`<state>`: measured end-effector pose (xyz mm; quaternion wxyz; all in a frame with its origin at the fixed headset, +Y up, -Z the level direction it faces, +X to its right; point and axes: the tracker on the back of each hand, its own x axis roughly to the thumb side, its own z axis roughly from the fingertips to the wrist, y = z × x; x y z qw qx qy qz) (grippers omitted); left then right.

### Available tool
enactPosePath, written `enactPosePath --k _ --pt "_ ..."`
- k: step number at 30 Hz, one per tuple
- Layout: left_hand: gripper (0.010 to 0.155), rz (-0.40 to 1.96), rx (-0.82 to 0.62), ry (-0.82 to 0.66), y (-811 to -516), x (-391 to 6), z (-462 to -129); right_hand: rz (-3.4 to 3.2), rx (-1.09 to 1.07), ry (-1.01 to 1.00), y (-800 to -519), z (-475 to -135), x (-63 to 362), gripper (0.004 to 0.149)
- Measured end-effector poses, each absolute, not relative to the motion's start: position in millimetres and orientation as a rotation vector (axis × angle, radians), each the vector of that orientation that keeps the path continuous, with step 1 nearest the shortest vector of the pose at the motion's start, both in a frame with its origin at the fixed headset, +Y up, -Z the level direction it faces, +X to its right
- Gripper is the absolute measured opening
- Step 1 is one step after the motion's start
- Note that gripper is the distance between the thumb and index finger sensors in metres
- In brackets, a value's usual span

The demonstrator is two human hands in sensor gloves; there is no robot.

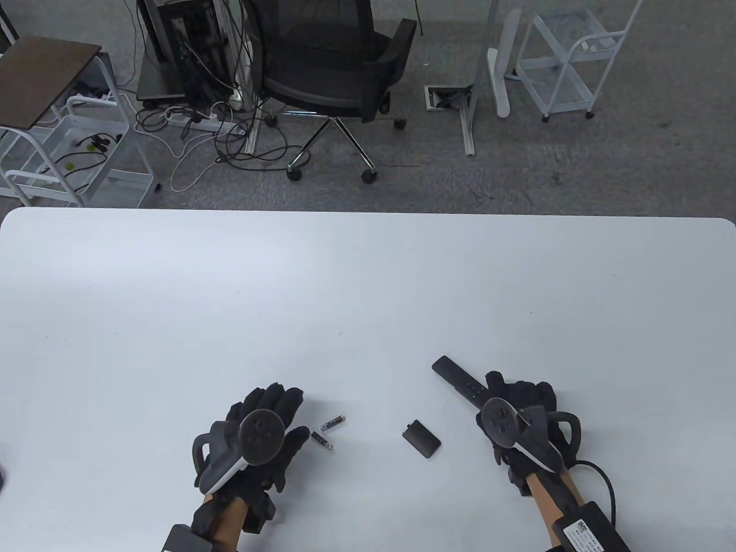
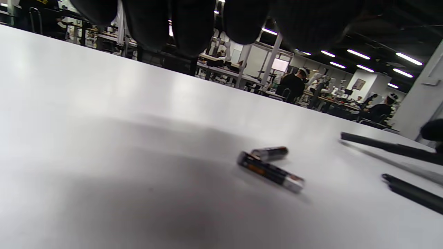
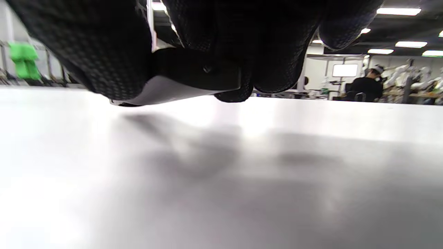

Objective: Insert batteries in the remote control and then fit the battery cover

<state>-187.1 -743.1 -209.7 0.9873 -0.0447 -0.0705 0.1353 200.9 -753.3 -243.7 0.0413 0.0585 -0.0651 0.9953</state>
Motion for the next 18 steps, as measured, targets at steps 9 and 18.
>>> enactPosePath --k 9,18 --pt "0.081 0.210 -0.058 -0.334 -746 -137 -195 2.656 0.646 0.118 -746 -215 154 0.080" --pt "0.065 0.166 -0.010 -0.436 -749 -113 -188 2.328 0.721 0.319 -748 -213 151 0.079"
